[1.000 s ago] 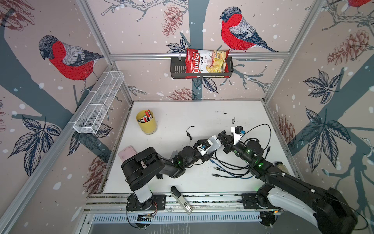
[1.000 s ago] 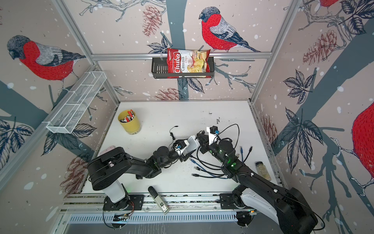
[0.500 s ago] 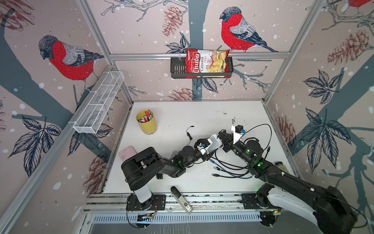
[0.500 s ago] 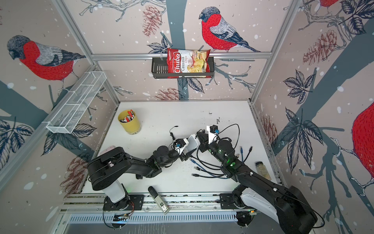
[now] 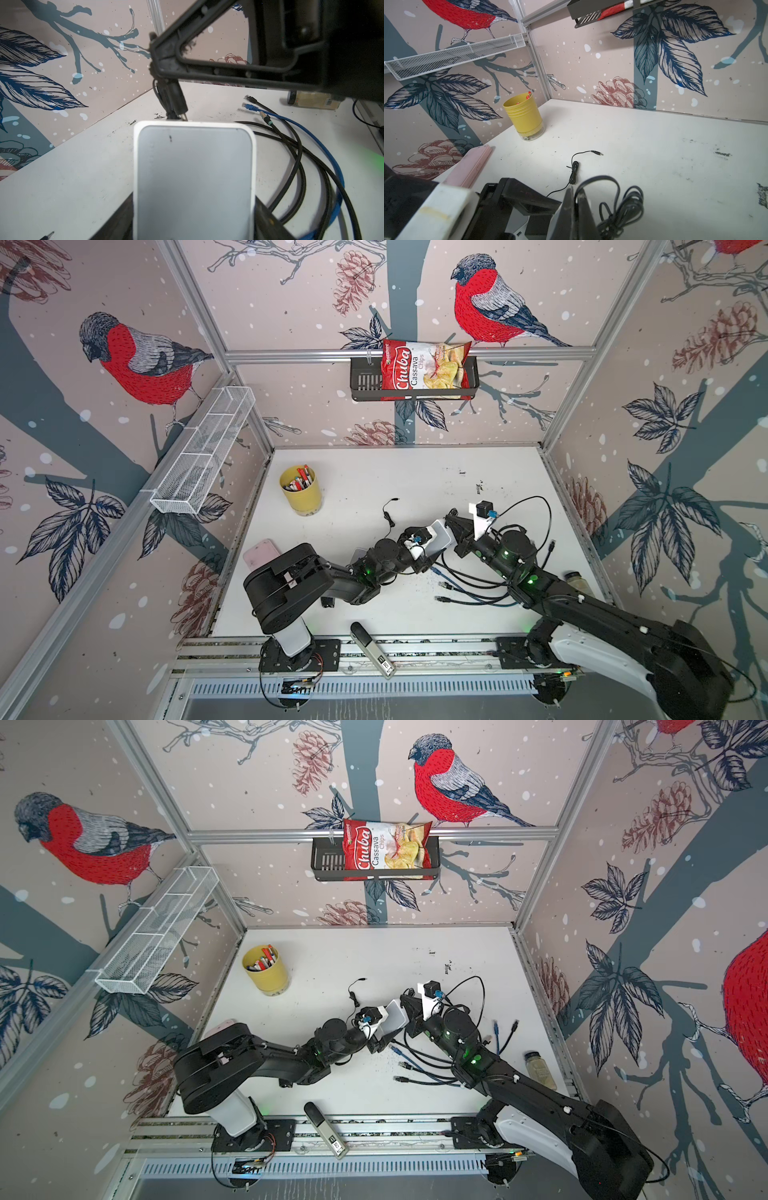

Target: Insert the plug into the switch port

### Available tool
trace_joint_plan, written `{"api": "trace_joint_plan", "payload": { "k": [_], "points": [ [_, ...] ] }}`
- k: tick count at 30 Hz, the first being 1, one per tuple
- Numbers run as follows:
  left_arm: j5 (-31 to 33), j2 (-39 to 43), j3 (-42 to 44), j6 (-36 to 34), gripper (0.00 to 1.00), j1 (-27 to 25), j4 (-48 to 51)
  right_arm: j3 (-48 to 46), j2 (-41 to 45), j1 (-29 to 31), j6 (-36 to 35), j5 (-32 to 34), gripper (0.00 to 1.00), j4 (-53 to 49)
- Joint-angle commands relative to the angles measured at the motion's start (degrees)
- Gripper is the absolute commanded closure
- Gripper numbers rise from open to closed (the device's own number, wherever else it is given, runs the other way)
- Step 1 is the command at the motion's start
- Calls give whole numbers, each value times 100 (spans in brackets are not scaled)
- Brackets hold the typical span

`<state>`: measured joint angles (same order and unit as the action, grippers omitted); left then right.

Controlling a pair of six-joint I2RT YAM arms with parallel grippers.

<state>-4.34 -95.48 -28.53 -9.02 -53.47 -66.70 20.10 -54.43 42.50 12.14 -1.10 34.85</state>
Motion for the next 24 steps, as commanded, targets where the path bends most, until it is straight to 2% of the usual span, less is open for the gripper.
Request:
{"api": "trace_joint_plan", "payload": {
  "k": [1,11,24],
  "points": [
    [135,101,40,91,100,21,-1092,-110,68,-81,196,8,100,-325],
    [99,108,10,137,100,56,-1046,-33,9,-80,200,-362,100,-378],
    [149,203,14,86,100,74,-936,82,-327,104,180,-375,100,-381]
  ]
}}
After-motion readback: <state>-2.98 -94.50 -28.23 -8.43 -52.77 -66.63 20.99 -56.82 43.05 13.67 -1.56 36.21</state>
